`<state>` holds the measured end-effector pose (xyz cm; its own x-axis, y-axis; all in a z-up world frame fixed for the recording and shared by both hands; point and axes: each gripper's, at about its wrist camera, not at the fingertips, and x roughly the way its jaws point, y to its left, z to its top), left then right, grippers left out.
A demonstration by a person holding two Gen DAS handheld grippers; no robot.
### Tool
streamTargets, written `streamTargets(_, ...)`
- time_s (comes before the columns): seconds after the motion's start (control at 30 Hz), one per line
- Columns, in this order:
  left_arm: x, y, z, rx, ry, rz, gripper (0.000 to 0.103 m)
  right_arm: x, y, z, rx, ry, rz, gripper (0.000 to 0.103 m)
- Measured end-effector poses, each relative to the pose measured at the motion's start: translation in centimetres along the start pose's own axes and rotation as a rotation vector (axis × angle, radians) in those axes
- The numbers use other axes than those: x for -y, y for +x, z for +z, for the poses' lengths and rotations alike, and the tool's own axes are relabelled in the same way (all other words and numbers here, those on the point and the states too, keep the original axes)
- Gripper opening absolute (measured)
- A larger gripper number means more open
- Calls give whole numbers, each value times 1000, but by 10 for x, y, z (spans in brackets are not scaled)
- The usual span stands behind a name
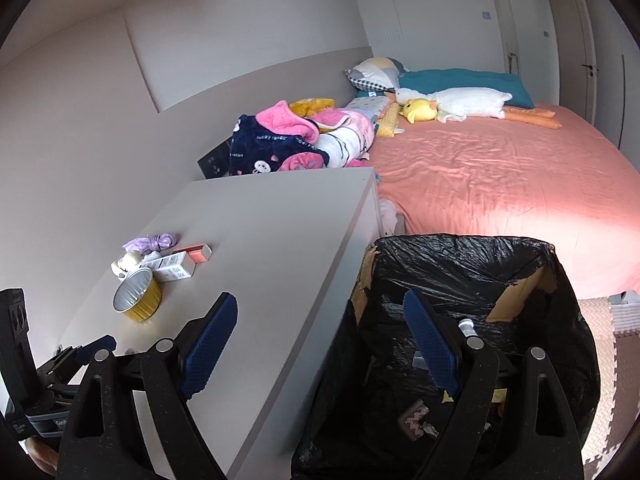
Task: Collect trash
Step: 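Move the left gripper to the small white cup and grasp it, then grasp the foil bowl rim with the right gripper while the left holds the cup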
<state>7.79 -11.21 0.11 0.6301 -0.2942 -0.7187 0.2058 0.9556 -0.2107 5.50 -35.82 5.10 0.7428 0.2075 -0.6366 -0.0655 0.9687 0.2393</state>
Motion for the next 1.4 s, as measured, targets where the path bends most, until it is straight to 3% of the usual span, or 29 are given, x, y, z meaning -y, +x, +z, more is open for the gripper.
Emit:
streamTargets(0.2, -19, 0, -8, -18, -40, 61, 96, -21, 12, -2, -28, -25, 36, 85)
streamTargets(0.27, -26, 2, -8, -24, -65, 63, 86, -27, 15, -2, -39, -39, 42, 85)
streamTargets(0.33, -31, 6, -9, -41, -87, 55, 69, -34, 16, -2, -43, -60, 42, 85)
streamTargets(0.4, -34, 9, -12, -56, -91, 56, 61, -38, 17, -3, -45, -75, 40, 85)
streamTargets(0.63, -38, 16, -18, -62, -78, 98, 49, -48, 24, -5, -68, -94, 48, 82)
streamTargets(0.77, -41, 16, -20, -53, -80, 109, 46, -55, 29, -6, -87, -105, 56, 74)
streamTargets(0.9, -41, 17, -20, -46, -65, 107, 31, -63, 35, -8, -109, -103, 79, 70)
streamTargets(1.03, -42, 13, -20, -31, -52, 108, 24, -76, 41, -9, -124, -113, 104, 69)
streamTargets(1.4, -77, -15, -11, 40, -122, 146, 24, -122, 68, -8, -165, -172, 177, 69)
